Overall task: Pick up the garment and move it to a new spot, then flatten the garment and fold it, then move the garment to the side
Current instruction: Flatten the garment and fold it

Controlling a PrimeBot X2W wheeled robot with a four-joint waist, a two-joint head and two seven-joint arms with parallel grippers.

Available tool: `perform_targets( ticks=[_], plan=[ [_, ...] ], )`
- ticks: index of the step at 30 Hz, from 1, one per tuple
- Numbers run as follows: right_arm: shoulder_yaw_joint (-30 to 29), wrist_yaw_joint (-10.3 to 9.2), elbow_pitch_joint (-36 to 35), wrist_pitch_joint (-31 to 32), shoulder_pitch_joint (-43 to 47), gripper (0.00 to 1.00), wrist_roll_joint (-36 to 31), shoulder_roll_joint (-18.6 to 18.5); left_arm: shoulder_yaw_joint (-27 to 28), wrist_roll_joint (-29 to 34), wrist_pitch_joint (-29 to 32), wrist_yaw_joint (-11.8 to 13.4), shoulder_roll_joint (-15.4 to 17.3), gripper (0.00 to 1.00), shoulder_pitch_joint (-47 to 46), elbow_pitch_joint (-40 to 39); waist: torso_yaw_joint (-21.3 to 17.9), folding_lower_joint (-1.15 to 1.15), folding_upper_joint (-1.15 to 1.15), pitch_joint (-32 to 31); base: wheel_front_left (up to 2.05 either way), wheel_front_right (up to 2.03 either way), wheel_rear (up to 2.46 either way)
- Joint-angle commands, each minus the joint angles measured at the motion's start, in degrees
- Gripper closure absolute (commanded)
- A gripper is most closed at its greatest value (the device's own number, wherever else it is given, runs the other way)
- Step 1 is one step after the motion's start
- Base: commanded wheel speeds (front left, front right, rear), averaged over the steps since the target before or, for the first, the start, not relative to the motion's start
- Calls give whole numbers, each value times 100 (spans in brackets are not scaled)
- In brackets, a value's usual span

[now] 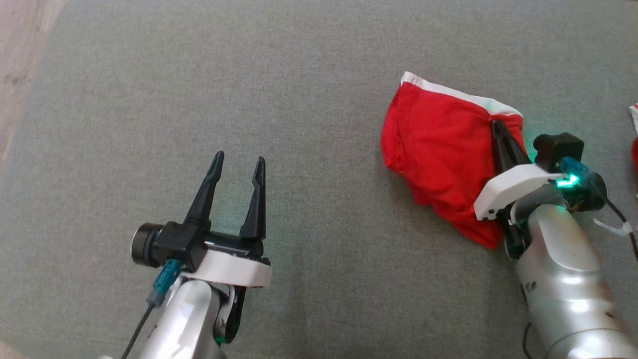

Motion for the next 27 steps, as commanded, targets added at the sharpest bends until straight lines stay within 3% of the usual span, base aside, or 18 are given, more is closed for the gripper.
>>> perform_targets(
  ticks=[1, 11, 18, 22, 27],
  plan=[
    [135, -5, -57, -98, -134, 100, 8, 23, 140, -24, -29, 16, 38, 0, -157, -147, -10, -1, 0, -40, 0, 0, 0],
    [1906, -5, -550, -223, -154, 100, 1142, 24, 124, -76, -29, 22, 38, 0, -115, -117, -60, -1, 0, -211, 0, 0, 0],
    [3008, -5, -144, 10, 46, 100, 1339, 24, 70, -109, -29, 46, 38, 0, -90, -135, -16, -1, 0, -235, 0, 0, 0],
    [3253, -5, 89, 147, 84, 100, 1584, 24, 130, -95, -29, 55, 38, 0, -58, -120, -85, -1, 0, -305, 0, 0, 0],
    [2939, -5, 36, -127, -4, 100, 1772, 24, 255, -60, -29, 52, 38, 0, 10, -153, -311, -1, 0, -480, 0, 0, 0]
  ],
)
